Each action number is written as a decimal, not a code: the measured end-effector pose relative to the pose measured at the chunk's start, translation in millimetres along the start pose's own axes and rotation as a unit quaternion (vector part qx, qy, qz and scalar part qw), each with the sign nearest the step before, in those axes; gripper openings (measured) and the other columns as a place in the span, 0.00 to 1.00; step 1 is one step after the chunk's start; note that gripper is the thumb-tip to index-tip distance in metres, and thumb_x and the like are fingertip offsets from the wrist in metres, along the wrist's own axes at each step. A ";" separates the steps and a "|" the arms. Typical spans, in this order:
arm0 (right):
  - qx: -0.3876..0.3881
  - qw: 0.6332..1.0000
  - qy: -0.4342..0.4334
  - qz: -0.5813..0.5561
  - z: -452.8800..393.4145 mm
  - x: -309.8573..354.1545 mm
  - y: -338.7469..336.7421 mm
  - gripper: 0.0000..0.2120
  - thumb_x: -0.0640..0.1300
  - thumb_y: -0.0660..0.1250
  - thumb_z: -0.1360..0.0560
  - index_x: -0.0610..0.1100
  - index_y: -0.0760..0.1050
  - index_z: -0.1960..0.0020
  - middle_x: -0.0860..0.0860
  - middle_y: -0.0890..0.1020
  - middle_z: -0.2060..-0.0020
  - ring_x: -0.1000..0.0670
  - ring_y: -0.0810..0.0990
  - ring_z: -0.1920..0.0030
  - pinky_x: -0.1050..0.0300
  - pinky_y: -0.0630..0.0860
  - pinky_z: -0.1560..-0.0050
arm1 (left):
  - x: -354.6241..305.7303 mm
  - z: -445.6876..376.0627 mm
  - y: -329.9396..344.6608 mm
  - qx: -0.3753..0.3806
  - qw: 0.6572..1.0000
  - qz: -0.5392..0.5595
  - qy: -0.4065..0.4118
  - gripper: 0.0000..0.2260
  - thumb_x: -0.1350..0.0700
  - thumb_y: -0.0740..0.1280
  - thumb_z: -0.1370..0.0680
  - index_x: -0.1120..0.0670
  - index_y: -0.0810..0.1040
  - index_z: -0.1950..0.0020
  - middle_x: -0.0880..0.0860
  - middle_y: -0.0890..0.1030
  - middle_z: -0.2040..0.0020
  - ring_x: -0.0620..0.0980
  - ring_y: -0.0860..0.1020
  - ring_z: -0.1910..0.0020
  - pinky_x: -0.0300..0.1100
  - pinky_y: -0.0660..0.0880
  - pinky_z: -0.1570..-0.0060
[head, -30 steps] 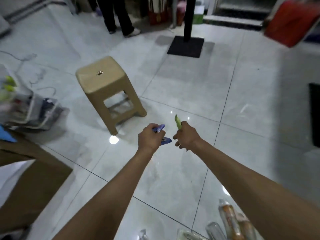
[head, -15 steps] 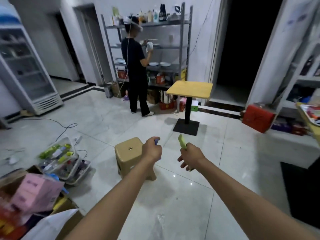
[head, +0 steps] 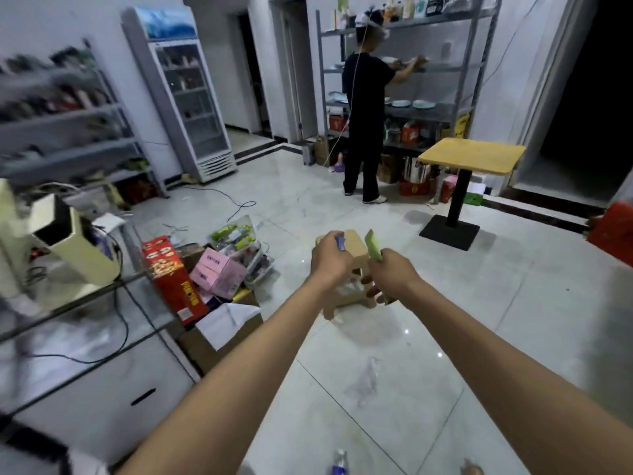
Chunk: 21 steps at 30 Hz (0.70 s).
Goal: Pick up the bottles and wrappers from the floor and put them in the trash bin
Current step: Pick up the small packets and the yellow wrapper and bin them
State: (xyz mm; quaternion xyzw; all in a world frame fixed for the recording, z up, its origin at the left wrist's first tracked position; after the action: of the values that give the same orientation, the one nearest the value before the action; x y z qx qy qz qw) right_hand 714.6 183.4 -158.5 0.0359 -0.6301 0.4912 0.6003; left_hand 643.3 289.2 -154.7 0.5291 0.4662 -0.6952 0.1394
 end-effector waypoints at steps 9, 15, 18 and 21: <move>0.141 0.984 -0.104 0.023 62.0 78.8 176.3 0.10 0.41 0.53 0.22 0.40 0.71 0.47 0.41 0.83 0.54 0.40 0.85 0.61 0.49 0.81 0.68 | 127.9 72.0 -138.6 -0.112 0.992 -0.018 -0.058 0.14 0.67 0.60 0.23 0.54 0.77 0.43 0.57 0.80 0.42 0.59 0.78 0.44 0.49 0.78 0.45; 0.250 0.955 -0.147 0.056 100.6 118.7 339.5 0.11 0.40 0.55 0.23 0.39 0.75 0.49 0.36 0.82 0.52 0.35 0.82 0.52 0.41 0.80 0.54 | 250.6 128.4 -252.9 -0.191 0.965 -0.084 -0.160 0.14 0.64 0.62 0.25 0.56 0.79 0.41 0.58 0.82 0.46 0.59 0.79 0.46 0.46 0.76 0.49; 0.301 0.942 -0.135 0.067 119.2 122.5 423.0 0.12 0.39 0.55 0.23 0.36 0.74 0.47 0.36 0.82 0.54 0.36 0.83 0.56 0.41 0.82 0.60 | 319.6 154.7 -295.8 -0.202 0.948 -0.103 -0.222 0.13 0.63 0.60 0.23 0.57 0.79 0.41 0.60 0.82 0.45 0.61 0.79 0.45 0.45 0.75 0.48; 0.341 0.929 -0.116 0.084 124.8 116.3 498.0 0.11 0.38 0.55 0.22 0.36 0.72 0.45 0.38 0.83 0.54 0.37 0.85 0.58 0.41 0.81 0.63 | 384.7 168.6 -327.5 -0.209 0.938 -0.109 -0.256 0.15 0.61 0.60 0.21 0.57 0.77 0.36 0.61 0.81 0.41 0.61 0.77 0.40 0.46 0.72 0.44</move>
State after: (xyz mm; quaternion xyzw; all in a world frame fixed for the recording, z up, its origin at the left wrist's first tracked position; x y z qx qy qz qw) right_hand 276.3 420.5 -327.9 0.2425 -0.4907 0.7174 0.4309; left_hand 161.8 442.6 -322.8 0.2383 0.6041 -0.7050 0.2851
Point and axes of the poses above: each hand's wrist, its own z-axis away from the middle knuckle, its own y-axis out of the palm, x = y × z, the point moved 2 cm from there along -z, towards the middle knuckle
